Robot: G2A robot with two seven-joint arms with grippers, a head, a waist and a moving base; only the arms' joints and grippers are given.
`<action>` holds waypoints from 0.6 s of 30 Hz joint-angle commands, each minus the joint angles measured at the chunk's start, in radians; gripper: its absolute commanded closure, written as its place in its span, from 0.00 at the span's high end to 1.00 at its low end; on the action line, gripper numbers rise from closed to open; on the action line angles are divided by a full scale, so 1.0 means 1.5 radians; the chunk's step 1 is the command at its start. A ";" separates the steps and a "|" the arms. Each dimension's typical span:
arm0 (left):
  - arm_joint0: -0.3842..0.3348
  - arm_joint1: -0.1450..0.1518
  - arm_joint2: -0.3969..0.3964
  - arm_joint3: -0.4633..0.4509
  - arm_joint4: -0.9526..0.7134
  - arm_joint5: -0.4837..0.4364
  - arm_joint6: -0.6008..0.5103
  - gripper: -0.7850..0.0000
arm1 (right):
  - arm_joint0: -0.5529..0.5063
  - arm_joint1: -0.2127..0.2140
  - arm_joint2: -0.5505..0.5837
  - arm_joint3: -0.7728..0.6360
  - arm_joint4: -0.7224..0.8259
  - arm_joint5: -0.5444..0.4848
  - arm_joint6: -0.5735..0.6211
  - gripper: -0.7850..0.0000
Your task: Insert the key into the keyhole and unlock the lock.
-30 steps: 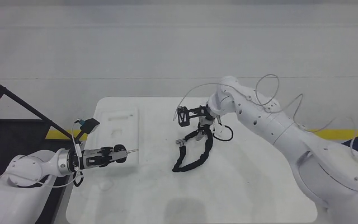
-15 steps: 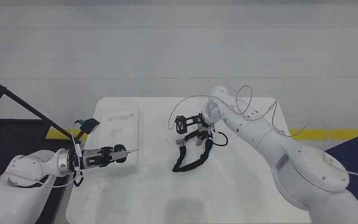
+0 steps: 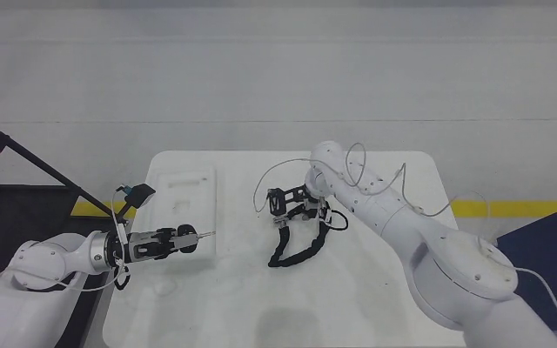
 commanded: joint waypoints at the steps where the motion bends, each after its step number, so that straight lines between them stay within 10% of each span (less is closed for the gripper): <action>1: 0.000 0.000 0.000 0.000 0.000 0.000 0.000 0.00 | -0.002 -0.007 0.000 0.006 -0.008 0.000 -0.009 0.46; 13: 0.000 0.000 0.000 0.000 0.000 0.000 0.000 0.00 | -0.010 -0.042 0.000 0.053 -0.060 0.000 -0.072 0.41; 18: 0.000 0.000 0.000 0.000 0.000 0.000 0.000 0.00 | -0.010 -0.053 0.000 0.068 -0.078 0.000 -0.087 0.20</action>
